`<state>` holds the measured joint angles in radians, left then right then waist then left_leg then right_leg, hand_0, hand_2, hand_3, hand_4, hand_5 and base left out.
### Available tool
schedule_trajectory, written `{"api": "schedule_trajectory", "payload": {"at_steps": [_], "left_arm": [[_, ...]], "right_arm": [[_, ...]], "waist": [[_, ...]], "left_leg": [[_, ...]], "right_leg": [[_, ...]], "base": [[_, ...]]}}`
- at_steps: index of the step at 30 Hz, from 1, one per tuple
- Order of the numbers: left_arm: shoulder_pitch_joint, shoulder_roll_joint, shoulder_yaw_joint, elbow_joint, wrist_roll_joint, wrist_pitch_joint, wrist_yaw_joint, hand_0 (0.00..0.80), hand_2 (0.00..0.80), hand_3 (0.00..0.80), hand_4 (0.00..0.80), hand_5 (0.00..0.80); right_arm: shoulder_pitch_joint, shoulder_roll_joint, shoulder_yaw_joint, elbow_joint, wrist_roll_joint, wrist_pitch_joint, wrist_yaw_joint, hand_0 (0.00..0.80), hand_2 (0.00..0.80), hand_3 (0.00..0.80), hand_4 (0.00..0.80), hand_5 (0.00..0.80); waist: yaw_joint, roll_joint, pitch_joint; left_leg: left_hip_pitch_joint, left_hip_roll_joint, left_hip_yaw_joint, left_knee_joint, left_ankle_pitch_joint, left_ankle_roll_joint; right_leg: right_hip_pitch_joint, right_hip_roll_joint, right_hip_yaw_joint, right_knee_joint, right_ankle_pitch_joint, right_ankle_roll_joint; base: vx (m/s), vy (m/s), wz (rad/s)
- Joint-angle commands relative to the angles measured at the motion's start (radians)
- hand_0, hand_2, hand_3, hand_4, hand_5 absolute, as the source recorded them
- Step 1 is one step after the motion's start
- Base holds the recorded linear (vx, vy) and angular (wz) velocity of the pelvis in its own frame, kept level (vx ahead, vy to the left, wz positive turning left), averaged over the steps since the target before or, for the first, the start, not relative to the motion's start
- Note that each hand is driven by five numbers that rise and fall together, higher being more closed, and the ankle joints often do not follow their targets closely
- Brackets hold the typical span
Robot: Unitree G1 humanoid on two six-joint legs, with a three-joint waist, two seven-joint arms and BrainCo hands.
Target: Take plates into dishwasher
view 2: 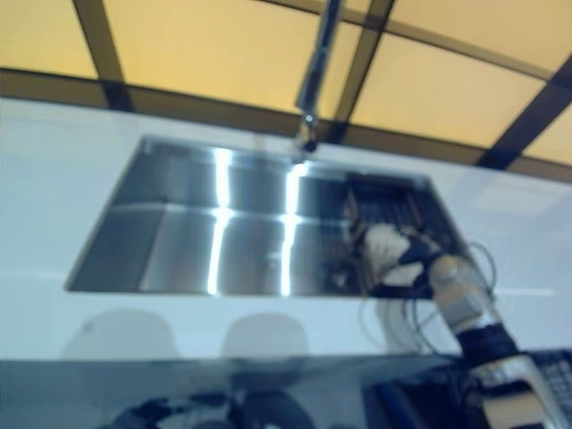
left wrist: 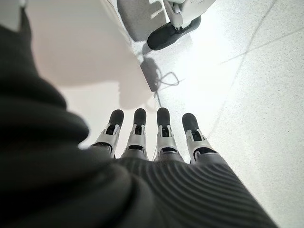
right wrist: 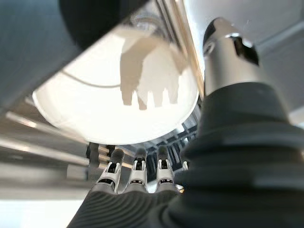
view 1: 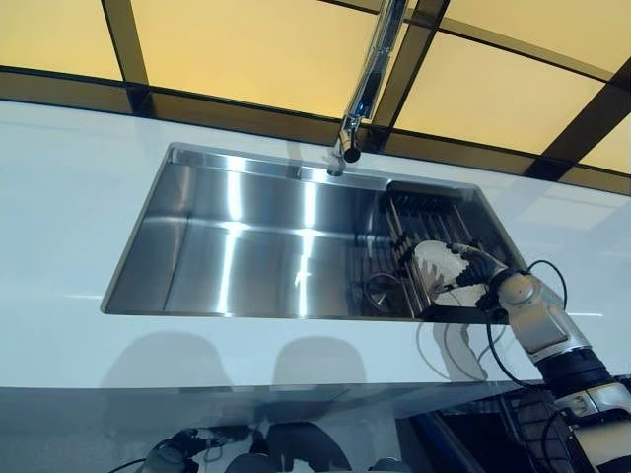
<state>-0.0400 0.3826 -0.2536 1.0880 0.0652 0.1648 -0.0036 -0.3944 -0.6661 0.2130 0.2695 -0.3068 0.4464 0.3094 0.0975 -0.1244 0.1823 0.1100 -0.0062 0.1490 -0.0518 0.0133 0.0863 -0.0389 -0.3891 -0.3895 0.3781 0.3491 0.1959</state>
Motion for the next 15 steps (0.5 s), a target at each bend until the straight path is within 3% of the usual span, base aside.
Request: {"api": "schedule_trajectory", "payload": {"at_steps": [1,15], "left_arm": [[-0.028,-0.040,0.017,-0.006,0.047,0.002,-0.004,0.000,0.000,0.000,0.000,0.000],[-0.024,-0.053,0.005,-0.031,0.051,0.010,-0.009,0.000,0.000,0.000,0.000,0.000]], "right_arm": [[-0.056,-0.012,0.007,0.023,-0.067,-0.041,-0.029,0.000,0.000,0.000,0.000,0.000],[-0.035,0.027,0.027,0.041,-0.117,-0.076,-0.039,0.000,0.000,0.000,0.000,0.000]], "waist": [[0.004,0.027,-0.011],[0.007,0.048,-0.003]], "left_leg": [[0.006,0.014,0.048,-0.035,-0.038,-0.014],[0.001,0.013,0.042,-0.035,-0.036,-0.016]], "right_leg": [[-0.051,0.006,0.057,0.136,-0.104,0.031],[-0.067,0.000,0.062,0.138,-0.103,0.034]], "base": [[-0.003,0.009,0.08],[0.000,0.001,0.00]]}}
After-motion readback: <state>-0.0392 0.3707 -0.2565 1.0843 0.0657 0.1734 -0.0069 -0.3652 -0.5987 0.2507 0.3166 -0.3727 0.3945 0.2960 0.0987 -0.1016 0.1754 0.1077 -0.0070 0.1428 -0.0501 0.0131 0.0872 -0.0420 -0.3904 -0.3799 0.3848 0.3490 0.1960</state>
